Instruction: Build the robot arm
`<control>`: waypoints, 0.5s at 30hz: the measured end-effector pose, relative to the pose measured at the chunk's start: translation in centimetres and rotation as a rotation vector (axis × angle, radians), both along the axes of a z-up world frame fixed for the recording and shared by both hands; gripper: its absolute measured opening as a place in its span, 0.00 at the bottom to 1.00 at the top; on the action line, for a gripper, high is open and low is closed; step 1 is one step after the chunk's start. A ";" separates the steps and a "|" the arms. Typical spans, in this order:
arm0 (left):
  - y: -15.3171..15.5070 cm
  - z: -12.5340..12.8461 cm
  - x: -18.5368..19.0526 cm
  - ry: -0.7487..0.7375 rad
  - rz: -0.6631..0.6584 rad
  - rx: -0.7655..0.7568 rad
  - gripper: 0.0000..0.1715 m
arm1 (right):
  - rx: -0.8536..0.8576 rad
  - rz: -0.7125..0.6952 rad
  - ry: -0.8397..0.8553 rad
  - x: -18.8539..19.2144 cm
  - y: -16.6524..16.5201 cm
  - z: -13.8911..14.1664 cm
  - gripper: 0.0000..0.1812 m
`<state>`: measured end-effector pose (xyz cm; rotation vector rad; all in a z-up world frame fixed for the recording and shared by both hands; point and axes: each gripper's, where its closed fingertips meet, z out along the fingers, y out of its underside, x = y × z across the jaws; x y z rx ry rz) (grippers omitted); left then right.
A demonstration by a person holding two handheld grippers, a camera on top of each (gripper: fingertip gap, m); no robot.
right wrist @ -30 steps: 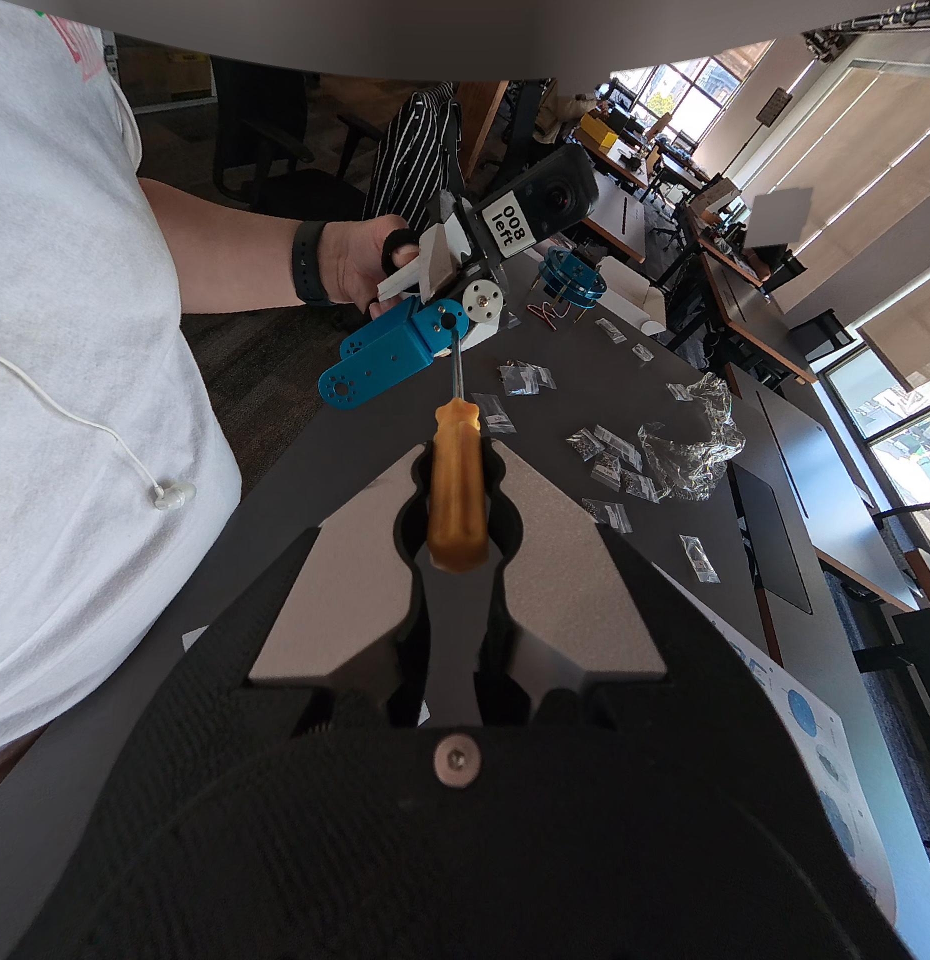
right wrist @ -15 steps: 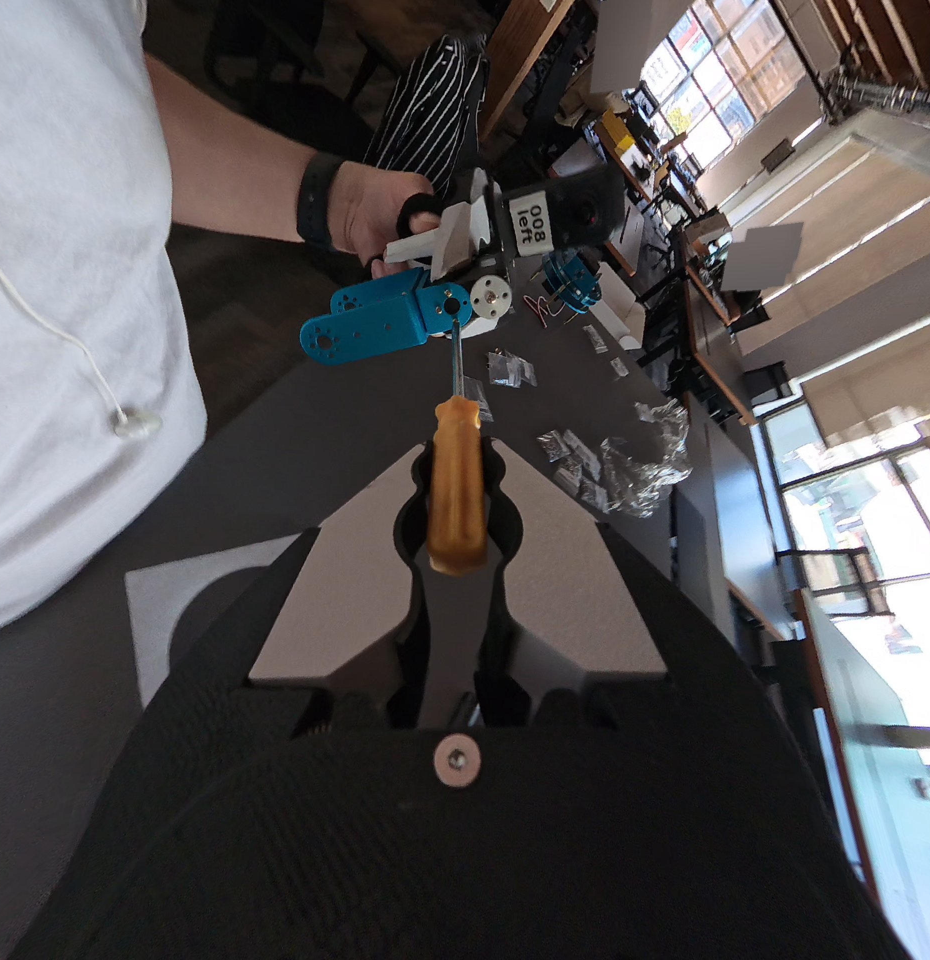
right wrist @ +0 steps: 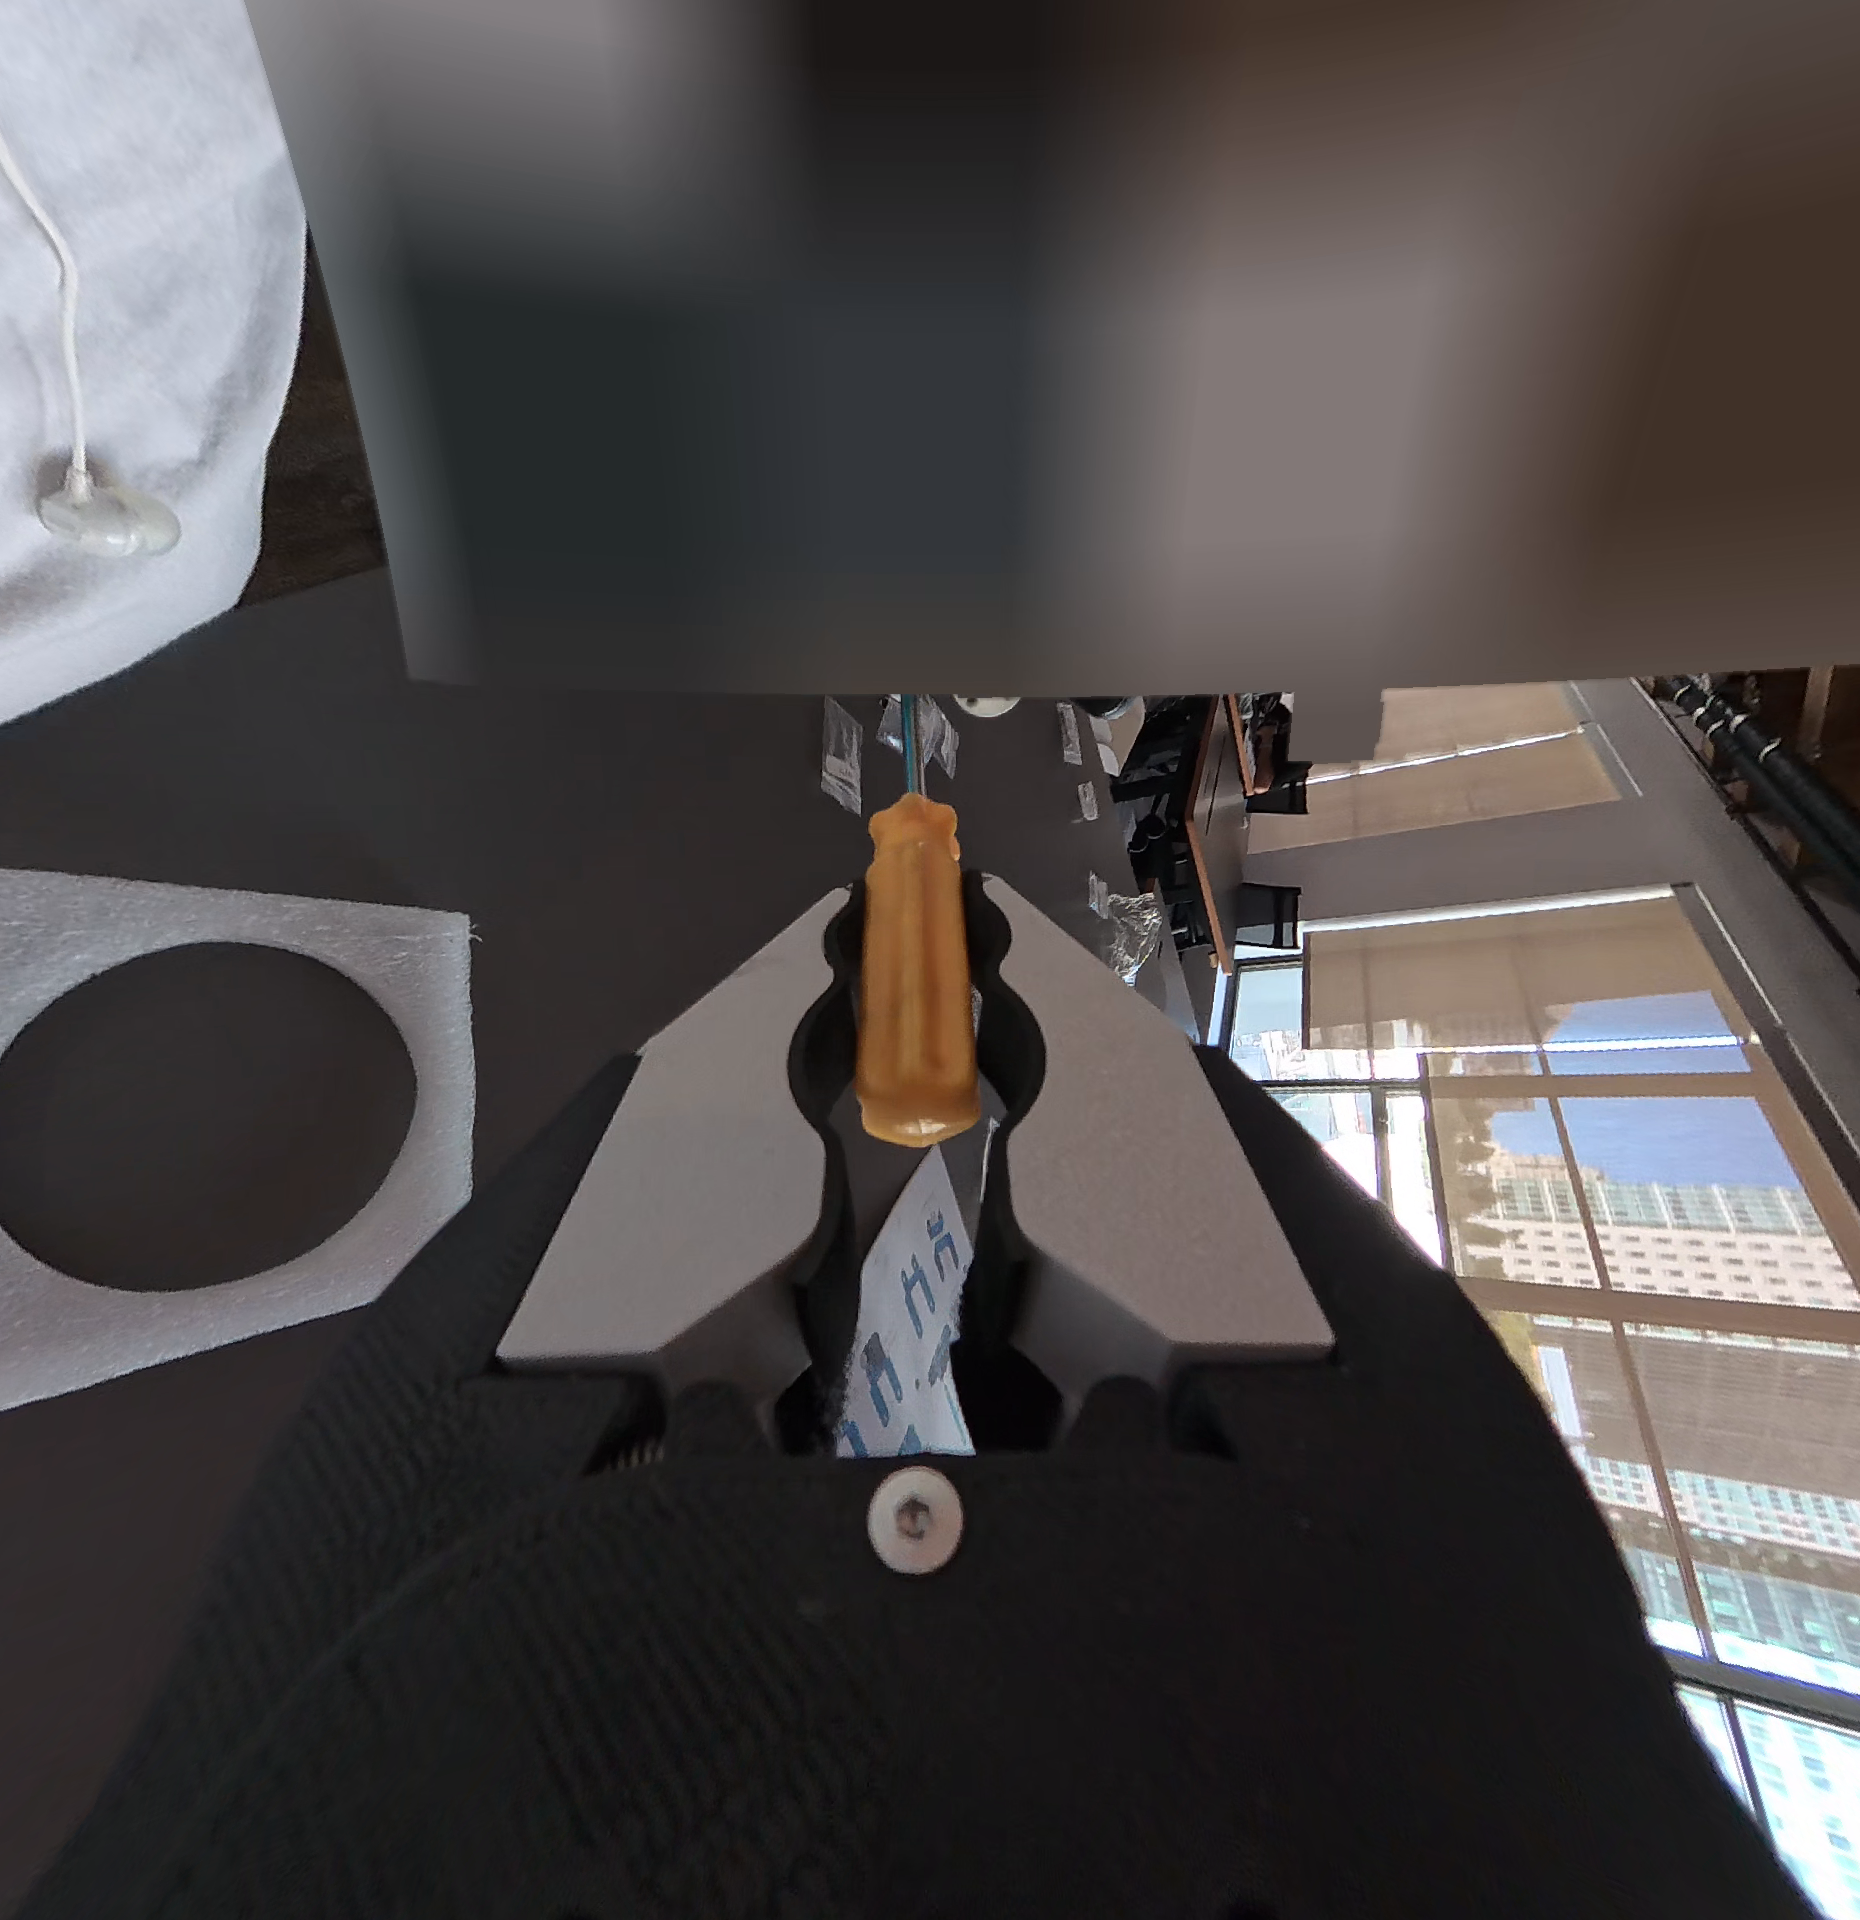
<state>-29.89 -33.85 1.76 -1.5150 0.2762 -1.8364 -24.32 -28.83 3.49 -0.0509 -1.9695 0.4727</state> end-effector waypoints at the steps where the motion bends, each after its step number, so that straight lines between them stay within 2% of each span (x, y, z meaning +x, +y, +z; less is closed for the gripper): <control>1: 0.1 -0.2 -0.1 0.009 0.009 -0.005 0.12 | -0.001 -0.004 -0.007 0.0 0.1 -0.3 0.10; 6: 0.0 -1.0 0.1 -0.002 -0.033 -0.076 0.12 | 0.075 0.030 0.037 0.1 0.1 -1.0 0.10; 8: 0.3 -1.5 0.0 0.008 -0.032 -0.100 0.12 | 0.057 0.014 0.015 -0.1 0.3 -1.4 0.10; 10: 0.5 -1.8 -0.2 0.025 -0.016 -0.103 0.12 | -0.035 -0.005 -0.023 -0.3 0.4 -1.8 0.10; 15: 1.1 -2.0 -0.8 0.114 0.069 -0.046 0.12 | -0.389 -0.085 -0.150 -0.9 1.0 -2.5 0.10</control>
